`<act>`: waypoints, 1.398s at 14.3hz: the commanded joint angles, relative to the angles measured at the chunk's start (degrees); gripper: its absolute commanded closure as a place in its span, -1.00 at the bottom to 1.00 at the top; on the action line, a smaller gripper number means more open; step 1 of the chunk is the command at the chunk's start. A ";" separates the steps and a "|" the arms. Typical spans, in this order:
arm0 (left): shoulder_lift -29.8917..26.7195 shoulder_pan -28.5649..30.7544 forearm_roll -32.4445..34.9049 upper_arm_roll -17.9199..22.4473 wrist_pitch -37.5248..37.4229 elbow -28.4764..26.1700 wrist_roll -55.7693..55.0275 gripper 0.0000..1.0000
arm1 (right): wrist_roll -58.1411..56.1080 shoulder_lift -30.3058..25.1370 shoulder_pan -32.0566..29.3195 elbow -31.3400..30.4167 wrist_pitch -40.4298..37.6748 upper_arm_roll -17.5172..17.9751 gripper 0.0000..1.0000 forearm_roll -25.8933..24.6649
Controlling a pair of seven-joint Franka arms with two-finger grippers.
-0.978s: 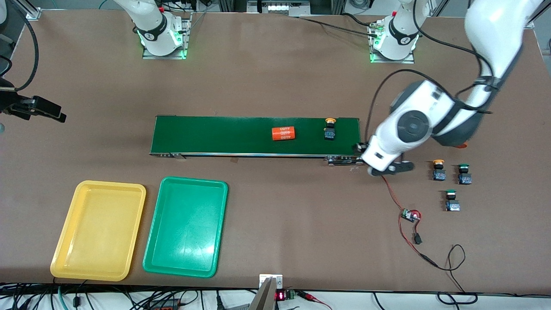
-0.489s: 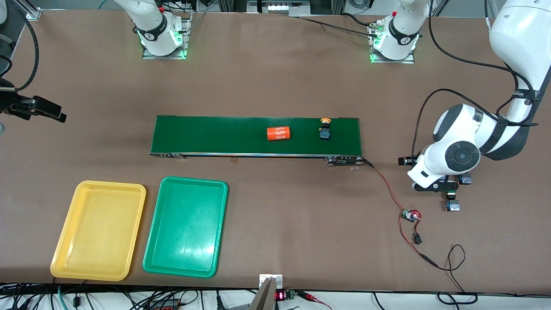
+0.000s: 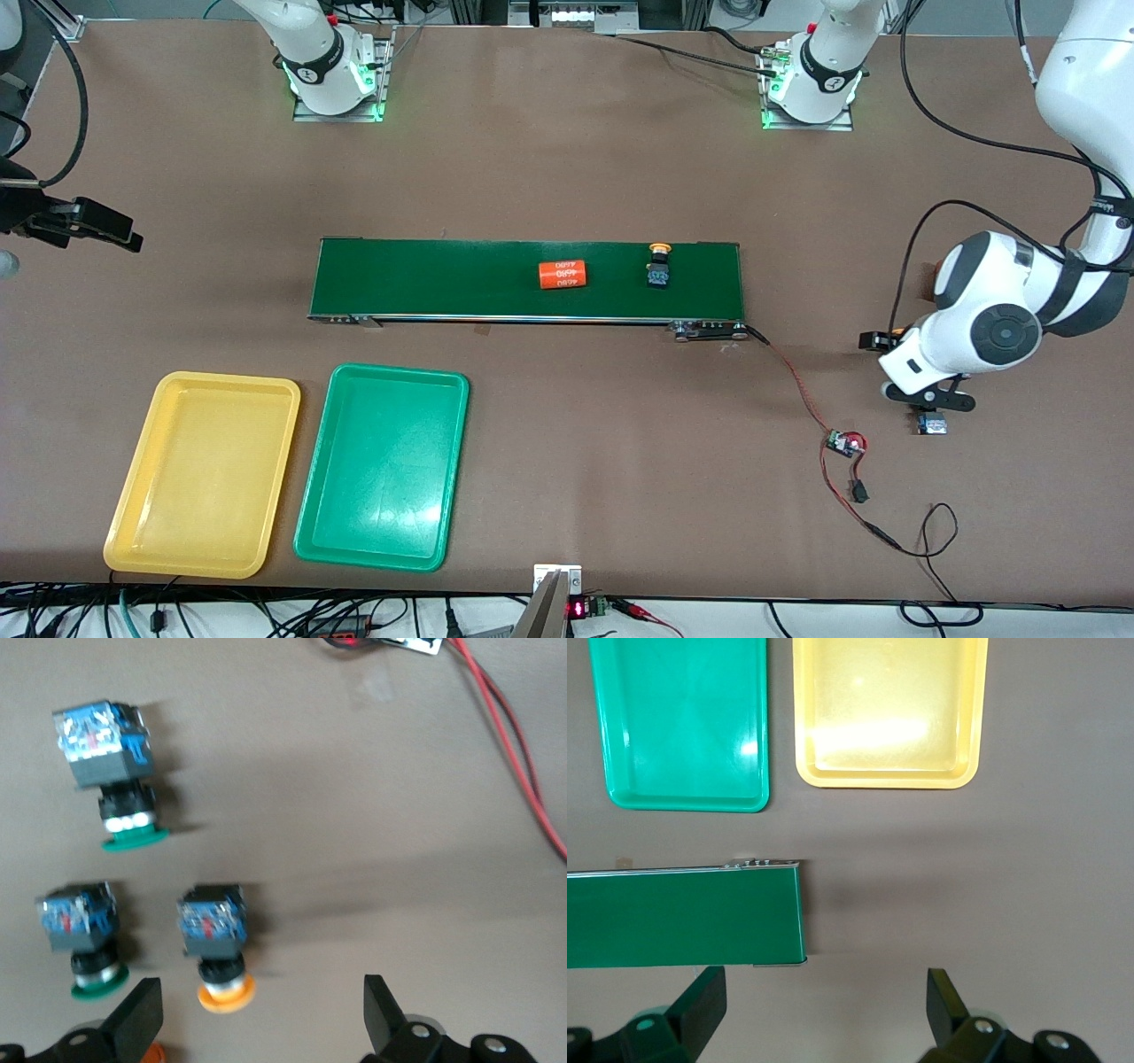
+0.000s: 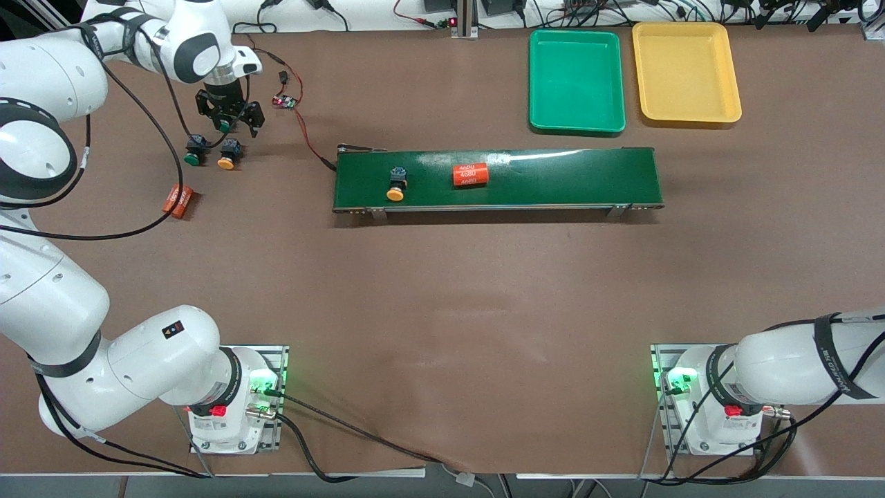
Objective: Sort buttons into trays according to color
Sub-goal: 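Return and grasp another push button with the left gripper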
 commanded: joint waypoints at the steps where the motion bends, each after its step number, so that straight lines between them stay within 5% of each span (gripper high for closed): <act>1: 0.75 2.27 1.76 -0.34 3.77 -1.66 2.14 -1.00 | -0.01 1.14 1.05 0.97 -1.08 0.06 -1.00 0.67; 6: 2.07 2.18 5.35 3.44 10.45 -3.42 1.44 -0.98 | -0.01 1.05 1.32 0.62 -4.07 0.15 -1.00 1.89; 8: 3.12 2.45 5.63 3.53 10.81 -3.42 1.18 -0.80 | -0.71 0.88 1.14 0.62 -4.16 0.06 -1.00 1.90; 15: 3.03 2.45 5.63 3.44 9.76 -5.09 -0.76 0.63 | 2.87 -1.57 1.76 -6.74 0.39 0.15 -1.00 3.65; 18: 1.46 2.36 5.46 1.87 6.08 -4.74 -0.58 0.64 | 10.25 -8.68 1.67 -19.12 10.92 3.74 -1.00 3.66; 20: -0.39 2.53 5.28 -2.86 0.04 -4.39 -0.58 0.63 | 14.29 -11.24 1.50 -23.62 14.20 6.03 -1.00 3.66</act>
